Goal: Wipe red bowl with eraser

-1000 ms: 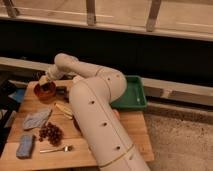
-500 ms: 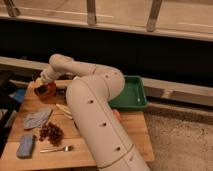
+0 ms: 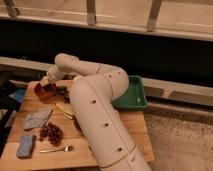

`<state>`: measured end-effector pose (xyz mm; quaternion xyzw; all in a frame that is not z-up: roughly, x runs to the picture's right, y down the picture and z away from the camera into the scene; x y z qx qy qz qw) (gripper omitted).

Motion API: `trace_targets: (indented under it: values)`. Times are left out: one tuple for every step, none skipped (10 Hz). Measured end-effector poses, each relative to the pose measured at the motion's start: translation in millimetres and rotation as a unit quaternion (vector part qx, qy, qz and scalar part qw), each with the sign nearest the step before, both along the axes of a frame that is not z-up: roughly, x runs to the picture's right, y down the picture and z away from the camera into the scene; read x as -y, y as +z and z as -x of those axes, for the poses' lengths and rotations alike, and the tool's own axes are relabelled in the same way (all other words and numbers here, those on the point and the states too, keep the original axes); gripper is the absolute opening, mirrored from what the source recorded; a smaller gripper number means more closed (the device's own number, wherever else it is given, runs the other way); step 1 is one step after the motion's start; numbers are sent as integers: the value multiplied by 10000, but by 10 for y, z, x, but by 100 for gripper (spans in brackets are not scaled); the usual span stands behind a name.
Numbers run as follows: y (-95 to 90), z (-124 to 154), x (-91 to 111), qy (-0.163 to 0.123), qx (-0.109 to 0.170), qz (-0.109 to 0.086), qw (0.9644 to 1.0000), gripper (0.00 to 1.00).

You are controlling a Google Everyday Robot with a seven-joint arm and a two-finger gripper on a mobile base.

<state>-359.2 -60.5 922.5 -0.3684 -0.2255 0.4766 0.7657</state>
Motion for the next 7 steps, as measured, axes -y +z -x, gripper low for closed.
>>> trace_targets:
  values:
    - [54, 91, 47, 52, 65, -54, 10000, 0]
    - [66, 178, 47, 71, 152, -57, 9998, 0]
    - [38, 227, 20, 74, 233, -34, 9997, 0]
    - [-46, 261, -44, 58, 319, 20, 9995, 0]
    - [-125, 278, -74, 36, 370, 51, 9993, 0]
    - [-270, 321, -150, -74, 438, 118, 9989, 0]
    - [-374, 346, -191, -176, 439, 146, 9988, 0]
